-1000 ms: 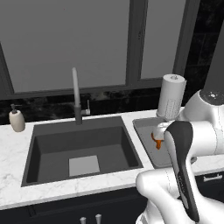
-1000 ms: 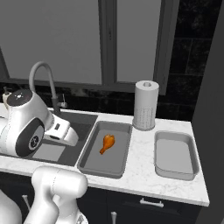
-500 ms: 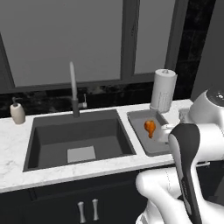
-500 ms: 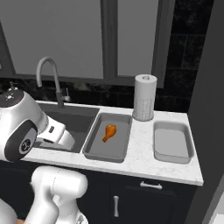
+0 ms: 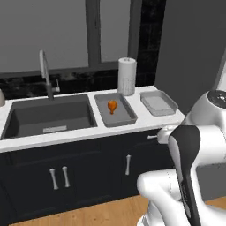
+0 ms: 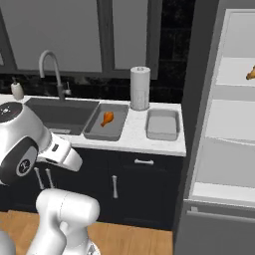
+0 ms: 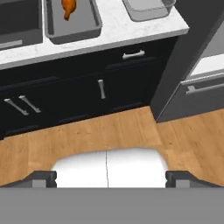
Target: Place one tomato and one chicken drumstick in each tupperware on the nearby counter, to pack two identical lunches.
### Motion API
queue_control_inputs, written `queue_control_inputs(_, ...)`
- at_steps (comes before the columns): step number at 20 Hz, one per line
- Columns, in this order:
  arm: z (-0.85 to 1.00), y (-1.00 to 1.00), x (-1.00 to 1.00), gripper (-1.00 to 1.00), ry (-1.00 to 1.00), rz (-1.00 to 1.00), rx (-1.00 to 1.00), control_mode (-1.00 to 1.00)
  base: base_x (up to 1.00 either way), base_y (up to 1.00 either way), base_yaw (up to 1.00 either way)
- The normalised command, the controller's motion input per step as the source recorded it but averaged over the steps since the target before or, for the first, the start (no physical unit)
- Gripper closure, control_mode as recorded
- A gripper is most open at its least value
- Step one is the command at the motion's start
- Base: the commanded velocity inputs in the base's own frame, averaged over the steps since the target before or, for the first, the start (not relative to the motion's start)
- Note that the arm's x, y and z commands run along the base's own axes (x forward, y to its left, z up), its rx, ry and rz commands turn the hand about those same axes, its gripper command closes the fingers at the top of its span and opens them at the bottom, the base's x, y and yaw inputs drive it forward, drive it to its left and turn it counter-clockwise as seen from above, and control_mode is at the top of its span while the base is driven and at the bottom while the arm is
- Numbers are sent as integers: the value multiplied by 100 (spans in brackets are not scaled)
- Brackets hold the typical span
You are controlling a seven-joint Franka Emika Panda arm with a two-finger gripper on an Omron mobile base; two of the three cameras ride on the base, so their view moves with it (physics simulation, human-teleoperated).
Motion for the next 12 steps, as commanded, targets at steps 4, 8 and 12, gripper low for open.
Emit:
queue_control_inputs(4, 0, 0, 0, -100, 0, 0, 0, 100, -11, -100, -1)
queue_control_inputs(8, 0, 0, 0, -100, 0, 0, 0, 100, 16, -96, 0)
queue_control_inputs(12, 0, 0, 0, -100, 0, 0, 0, 100, 26, -92, -1)
